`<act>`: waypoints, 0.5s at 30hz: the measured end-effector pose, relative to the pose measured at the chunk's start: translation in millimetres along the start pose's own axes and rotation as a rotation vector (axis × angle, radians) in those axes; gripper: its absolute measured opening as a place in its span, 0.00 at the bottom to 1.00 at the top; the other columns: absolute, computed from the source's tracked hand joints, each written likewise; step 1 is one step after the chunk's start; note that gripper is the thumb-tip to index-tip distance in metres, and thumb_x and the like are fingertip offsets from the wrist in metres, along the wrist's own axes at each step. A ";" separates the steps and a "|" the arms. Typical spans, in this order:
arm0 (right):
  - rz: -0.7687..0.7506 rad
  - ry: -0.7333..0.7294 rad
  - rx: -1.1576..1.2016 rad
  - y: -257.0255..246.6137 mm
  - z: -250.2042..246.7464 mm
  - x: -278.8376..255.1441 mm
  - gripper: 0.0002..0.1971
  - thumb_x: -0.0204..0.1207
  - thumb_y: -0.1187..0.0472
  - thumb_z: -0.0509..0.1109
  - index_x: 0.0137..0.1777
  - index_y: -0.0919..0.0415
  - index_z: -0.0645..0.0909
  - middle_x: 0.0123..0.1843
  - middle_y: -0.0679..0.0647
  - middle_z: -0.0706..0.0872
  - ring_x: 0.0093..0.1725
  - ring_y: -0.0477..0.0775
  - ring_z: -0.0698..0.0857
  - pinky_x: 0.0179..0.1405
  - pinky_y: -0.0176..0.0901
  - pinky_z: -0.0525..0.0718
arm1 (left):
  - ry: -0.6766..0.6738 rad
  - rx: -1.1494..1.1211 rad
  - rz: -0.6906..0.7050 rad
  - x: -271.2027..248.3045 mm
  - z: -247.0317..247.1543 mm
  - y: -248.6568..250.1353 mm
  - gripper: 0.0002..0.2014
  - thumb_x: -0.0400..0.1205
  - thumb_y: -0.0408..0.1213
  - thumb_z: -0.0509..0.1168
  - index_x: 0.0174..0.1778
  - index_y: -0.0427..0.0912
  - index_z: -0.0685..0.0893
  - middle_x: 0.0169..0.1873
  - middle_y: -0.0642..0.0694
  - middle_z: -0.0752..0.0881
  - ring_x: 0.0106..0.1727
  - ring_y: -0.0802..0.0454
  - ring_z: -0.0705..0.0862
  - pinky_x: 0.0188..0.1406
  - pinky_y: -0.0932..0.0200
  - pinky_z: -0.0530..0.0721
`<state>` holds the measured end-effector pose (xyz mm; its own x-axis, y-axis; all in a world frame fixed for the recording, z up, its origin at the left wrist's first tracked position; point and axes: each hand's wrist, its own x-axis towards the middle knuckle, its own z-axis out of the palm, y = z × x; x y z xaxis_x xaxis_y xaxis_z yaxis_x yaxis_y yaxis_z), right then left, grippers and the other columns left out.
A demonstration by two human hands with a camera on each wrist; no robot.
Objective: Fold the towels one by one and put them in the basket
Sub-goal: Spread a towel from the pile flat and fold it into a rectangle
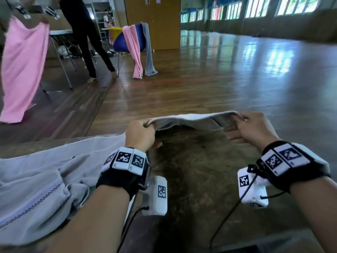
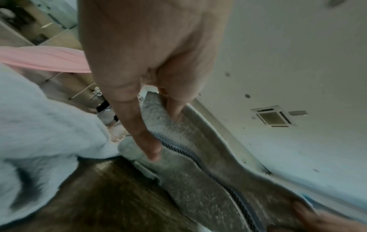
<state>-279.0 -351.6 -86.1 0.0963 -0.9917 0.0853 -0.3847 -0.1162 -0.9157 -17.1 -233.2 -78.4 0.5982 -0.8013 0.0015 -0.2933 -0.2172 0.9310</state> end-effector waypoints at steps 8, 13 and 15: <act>-0.132 -0.024 0.129 16.7 9.3 16.4 0.19 0.85 0.56 0.70 0.40 0.28 0.90 0.44 0.42 0.94 0.53 0.48 0.93 0.60 0.63 0.89 | 0.032 -0.011 0.211 6.5 16.0 -17.4 0.23 0.83 0.34 0.67 0.24 0.64 0.88 0.18 0.66 0.82 0.26 0.70 0.82 0.24 0.81 0.75; -0.094 -0.047 -0.037 26.5 17.7 26.2 0.14 0.84 0.57 0.71 0.40 0.40 0.91 0.41 0.46 0.92 0.42 0.49 0.90 0.43 0.45 0.85 | -0.041 0.162 0.128 9.2 19.1 -34.8 0.15 0.85 0.39 0.64 0.33 0.41 0.87 0.24 0.49 0.82 0.32 0.57 0.82 0.31 0.63 0.76; 0.008 -0.195 -0.203 38.7 25.3 23.0 0.12 0.84 0.61 0.71 0.43 0.45 0.91 0.29 0.48 0.85 0.24 0.43 0.79 0.25 0.34 0.75 | -0.147 0.301 0.082 8.4 21.7 -46.9 0.12 0.85 0.40 0.64 0.39 0.38 0.85 0.33 0.39 0.84 0.37 0.45 0.81 0.37 0.51 0.77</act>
<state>-268.5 -377.5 -129.5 0.2602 -0.9654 -0.0169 -0.5602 -0.1367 -0.8170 -14.6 -241.8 -130.1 0.4561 -0.8899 -0.0013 -0.5561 -0.2861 0.7803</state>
